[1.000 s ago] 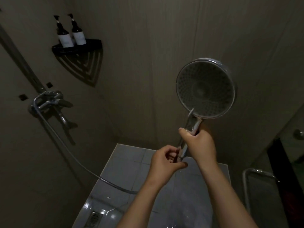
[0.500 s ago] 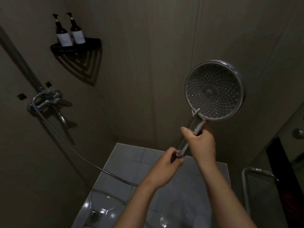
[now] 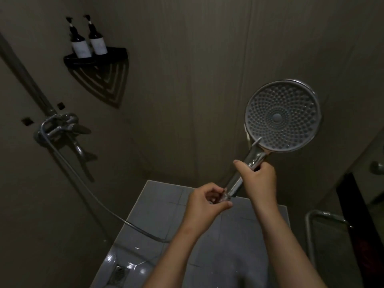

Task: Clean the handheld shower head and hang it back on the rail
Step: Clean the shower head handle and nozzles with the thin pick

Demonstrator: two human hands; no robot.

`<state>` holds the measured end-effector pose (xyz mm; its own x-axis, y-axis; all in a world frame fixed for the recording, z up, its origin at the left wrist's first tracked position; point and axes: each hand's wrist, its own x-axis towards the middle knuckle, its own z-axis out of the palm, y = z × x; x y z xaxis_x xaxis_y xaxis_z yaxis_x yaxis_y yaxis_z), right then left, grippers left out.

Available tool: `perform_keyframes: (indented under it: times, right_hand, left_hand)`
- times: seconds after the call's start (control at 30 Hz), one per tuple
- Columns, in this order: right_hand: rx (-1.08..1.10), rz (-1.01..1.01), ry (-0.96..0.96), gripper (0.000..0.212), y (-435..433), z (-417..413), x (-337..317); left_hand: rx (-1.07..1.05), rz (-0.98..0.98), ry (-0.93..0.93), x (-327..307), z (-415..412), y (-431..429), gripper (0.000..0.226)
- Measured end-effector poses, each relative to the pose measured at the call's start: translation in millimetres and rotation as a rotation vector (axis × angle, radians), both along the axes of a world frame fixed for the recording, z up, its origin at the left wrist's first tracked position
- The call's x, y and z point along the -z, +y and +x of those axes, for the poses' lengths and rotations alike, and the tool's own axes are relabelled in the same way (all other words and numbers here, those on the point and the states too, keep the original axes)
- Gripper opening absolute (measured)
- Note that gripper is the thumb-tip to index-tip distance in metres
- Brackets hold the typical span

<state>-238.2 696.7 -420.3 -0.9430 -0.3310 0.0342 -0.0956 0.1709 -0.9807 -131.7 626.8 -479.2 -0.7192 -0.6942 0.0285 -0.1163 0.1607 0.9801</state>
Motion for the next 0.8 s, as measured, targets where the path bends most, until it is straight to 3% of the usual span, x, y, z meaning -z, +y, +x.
perform_keyframes:
  times: [0.1,0.27,0.63,0.8]
  right_hand:
    - [0.012,-0.033,-0.032,0.021,-0.9,-1.8,6.4]
    - [0.07,-0.105,-0.134,0.023,-3.3,-4.0,14.5]
    - [0.081,-0.191,-0.265,0.022,-1.9,-13.5,28.8]
    - [0.04,-0.202,-0.269,0.021,-1.6,-15.9,31.4]
  left_hand:
    - [-0.058,-0.04,0.007,0.7,-0.5,1.0,0.033]
    - [-0.066,-0.065,0.035,0.8,0.1,3.5,0.033]
    - [0.244,0.161,-0.036,-7.9,8.9,-13.1,0.011]
    - [0.388,0.198,-0.078,-10.0,11.2,-13.6,0.016]
